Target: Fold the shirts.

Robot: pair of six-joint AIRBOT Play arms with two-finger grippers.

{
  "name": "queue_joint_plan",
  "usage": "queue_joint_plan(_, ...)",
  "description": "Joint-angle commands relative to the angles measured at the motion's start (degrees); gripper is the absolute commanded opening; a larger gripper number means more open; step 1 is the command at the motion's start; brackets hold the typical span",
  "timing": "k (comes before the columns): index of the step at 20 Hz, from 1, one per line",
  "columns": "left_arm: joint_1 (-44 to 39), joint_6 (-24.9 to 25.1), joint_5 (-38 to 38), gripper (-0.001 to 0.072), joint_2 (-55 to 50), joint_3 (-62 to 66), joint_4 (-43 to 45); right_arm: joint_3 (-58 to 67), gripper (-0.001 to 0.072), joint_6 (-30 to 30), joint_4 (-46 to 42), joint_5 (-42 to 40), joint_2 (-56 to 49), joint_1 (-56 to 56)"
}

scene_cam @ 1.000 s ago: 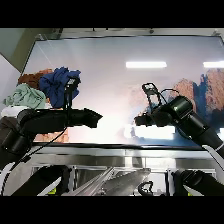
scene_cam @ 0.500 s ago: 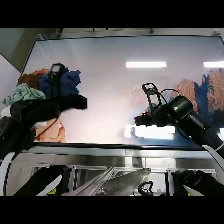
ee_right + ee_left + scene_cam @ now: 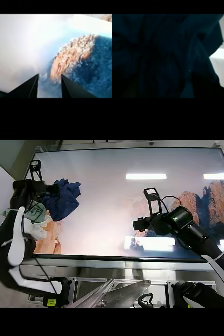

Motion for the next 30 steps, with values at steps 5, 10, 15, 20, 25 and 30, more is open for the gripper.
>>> queue_joint_plan(5, 1.95, 5.77, 4.90, 0.0696, -22.56, 19.67, 1.09, 0.00, 0.0331, 2.78, -0.83, 2.29, -0.33, -6.23)
queue_joint_plan(10, 0.09, 6.01, 16.33, 0.0016, -25.42, 30.29, 0.85, 0.00, 0.0205, 2.78, -0.83, 2.27, -0.31, -6.40)
queue_joint_plan(15, -7.54, 6.05, 24.96, 0.0016, -13.70, 30.88, -7.43, 2.08, 0.0028, 2.75, -0.79, 0.00, 1.33, -11.65)
queue_joint_plan(20, -24.00, 3.80, 36.85, 0.0017, 0.83, 17.09, -23.76, 3.78, 0.0031, -10.69, 14.29, -3.45, 3.26, -26.64)
queue_joint_plan(25, -45.75, -0.81, 26.49, 0.0018, 4.24, -0.20, -23.50, 3.78, 0.0396, -19.21, 27.78, -8.13, 0.81, -36.65)
queue_joint_plan(30, -53.57, -2.62, 22.62, 0.0509, -0.61, -0.31, -23.58, 3.78, 0.0392, -20.04, 29.18, -11.19, -0.35, -35.87)
